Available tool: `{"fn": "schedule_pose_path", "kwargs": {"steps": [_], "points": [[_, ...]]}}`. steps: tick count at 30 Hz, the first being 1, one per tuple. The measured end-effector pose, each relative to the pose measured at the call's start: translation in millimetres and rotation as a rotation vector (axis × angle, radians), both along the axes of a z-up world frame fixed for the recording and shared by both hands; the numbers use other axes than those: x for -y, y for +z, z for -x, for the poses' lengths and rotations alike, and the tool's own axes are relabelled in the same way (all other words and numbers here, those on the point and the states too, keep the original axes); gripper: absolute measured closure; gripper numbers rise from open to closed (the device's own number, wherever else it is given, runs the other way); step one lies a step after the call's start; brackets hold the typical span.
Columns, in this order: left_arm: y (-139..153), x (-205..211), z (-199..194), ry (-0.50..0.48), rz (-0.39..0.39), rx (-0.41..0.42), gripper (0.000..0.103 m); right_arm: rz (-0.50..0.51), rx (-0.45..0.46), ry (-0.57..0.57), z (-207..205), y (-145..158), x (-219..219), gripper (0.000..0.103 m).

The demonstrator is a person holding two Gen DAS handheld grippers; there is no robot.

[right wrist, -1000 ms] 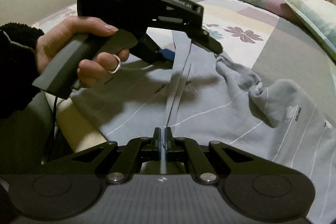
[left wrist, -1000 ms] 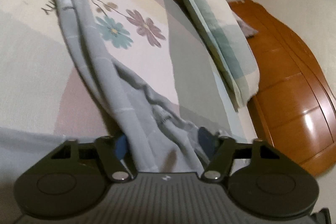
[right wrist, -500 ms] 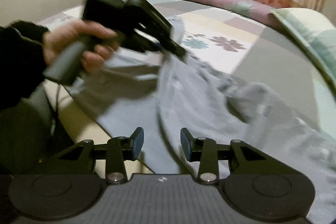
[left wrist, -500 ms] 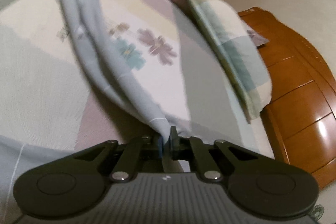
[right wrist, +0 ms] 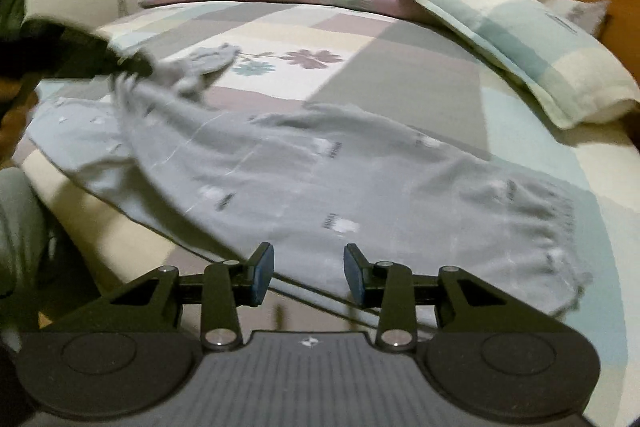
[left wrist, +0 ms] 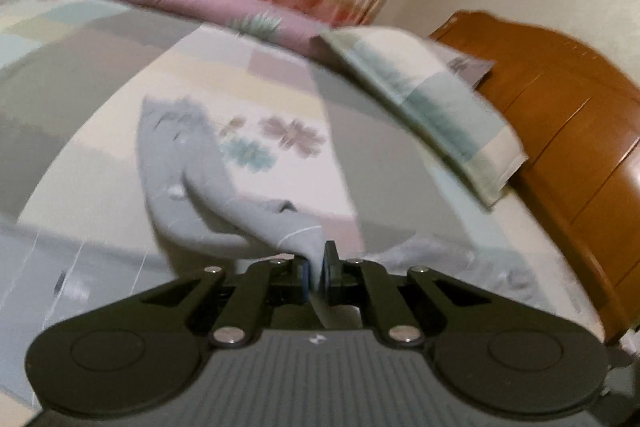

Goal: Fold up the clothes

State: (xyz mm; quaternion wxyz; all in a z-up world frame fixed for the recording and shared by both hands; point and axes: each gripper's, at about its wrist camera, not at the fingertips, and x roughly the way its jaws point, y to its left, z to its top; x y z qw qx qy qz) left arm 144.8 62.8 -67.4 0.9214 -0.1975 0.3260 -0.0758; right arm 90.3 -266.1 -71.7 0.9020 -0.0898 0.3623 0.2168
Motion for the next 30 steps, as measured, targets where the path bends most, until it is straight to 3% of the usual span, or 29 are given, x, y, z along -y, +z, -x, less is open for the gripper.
{"fn": "schedule_pose_path", "kwargs": {"steps": [4,8,13,17,21,26,30], "points": [[-8,-4,7,0.015,0.032,-0.036,0.098,0.003,0.011,-0.034,4,3,11,0.060],[2,-13,13,0.045,0.080,-0.010,0.098,-0.012,0.013,-0.073,6,4,23,0.060],[-15,-16,6,0.053,0.078,-0.073,0.098,0.025,-0.011,-0.076,3,-5,27,0.061],[-28,-19,5,0.055,0.089,-0.114,0.098,0.189,0.029,0.001,8,-13,19,0.071],[-27,-21,5,0.050,0.098,-0.114,0.098,0.384,0.104,0.176,13,-18,6,0.072],[-26,-19,5,0.042,0.092,-0.111,0.098,0.700,0.174,0.360,18,-32,-1,0.072],[-28,-18,4,0.037,0.095,-0.121,0.098,0.824,0.177,0.452,19,-44,2,0.073]]}}
